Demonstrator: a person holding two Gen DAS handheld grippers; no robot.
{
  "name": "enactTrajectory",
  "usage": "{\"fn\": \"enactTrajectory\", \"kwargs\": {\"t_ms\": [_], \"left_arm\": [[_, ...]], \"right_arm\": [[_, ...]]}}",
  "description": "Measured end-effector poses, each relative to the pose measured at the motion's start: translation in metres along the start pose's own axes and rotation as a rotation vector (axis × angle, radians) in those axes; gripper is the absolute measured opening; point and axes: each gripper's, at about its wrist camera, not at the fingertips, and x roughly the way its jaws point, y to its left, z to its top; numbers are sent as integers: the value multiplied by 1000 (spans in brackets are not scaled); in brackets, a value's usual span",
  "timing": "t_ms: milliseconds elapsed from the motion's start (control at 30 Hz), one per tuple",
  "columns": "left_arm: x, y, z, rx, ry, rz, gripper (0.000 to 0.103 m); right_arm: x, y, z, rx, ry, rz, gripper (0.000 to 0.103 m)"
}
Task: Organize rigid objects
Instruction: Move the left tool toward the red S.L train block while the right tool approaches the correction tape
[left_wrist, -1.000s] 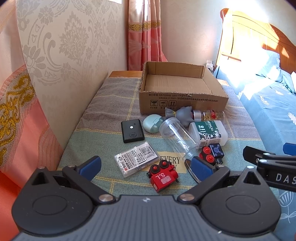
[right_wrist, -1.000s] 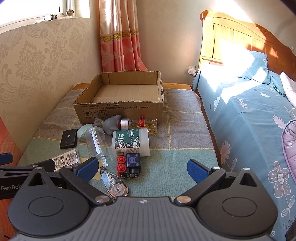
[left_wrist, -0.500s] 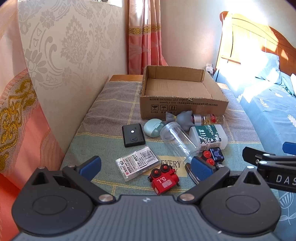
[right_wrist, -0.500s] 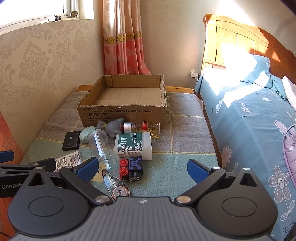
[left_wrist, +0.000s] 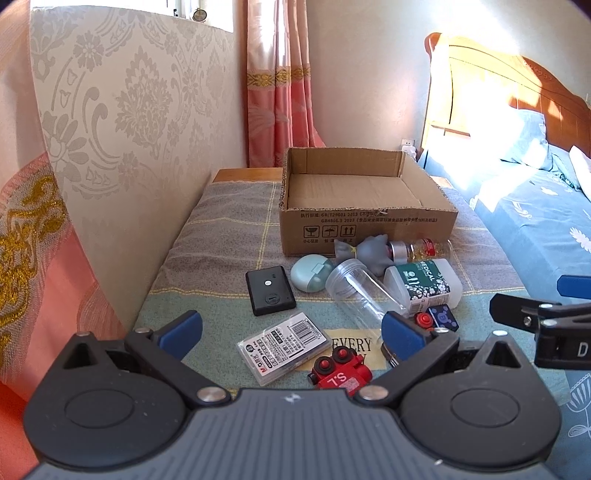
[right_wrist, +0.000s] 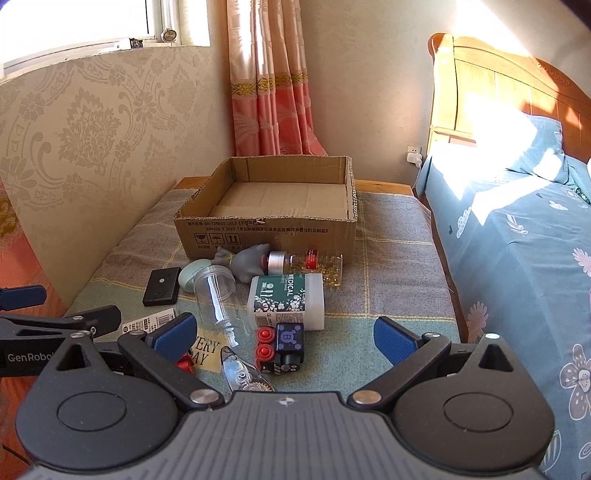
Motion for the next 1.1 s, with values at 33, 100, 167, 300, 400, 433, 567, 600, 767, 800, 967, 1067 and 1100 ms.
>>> {"fn": "enactTrajectory", "kwargs": {"t_ms": [33, 100, 167, 300, 400, 433, 567, 600, 767, 800, 967, 1067, 1100], "left_arm": [[4, 3, -1, -2, 8, 10, 103], [10, 8, -4, -6, 22, 15, 103], [18, 13, -9, -15, 42, 21, 102], [34, 21, -22, -11, 92, 29, 102], [47, 26, -32, -8, 131, 39, 102], [52, 29, -36, -12, 146, 38, 102], [61, 37, -43, -31, 175, 28, 102], [61, 37, -43, -32, 172, 19, 102], [54, 29, -36, 7, 132, -50, 102], [53, 26, -34, 17, 125, -60, 102], [53, 12, -32, 74, 108, -108, 102], [55, 5, -33, 103, 114, -131, 102], [55, 3, -34, 112, 115, -138, 102]], "right_arm": [[2, -1, -1, -4, -1, 7, 103], [8, -1, -4, -18, 3, 20, 103], [16, -2, -9, -38, 14, 34, 103], [34, -2, -22, -84, 57, 45, 103], [51, -2, -33, -113, 103, 43, 103], [56, -2, -36, -121, 119, 44, 103], [77, 0, -50, -149, 175, 43, 103], [81, 1, -52, -152, 184, 43, 103], [98, 7, -57, -157, 215, 74, 103], [100, 9, -58, -158, 215, 71, 103], [111, 11, -62, -182, 218, 39, 103], [109, 0, -63, -158, 213, 33, 103], [107, -5, -64, -157, 213, 24, 103]]}}
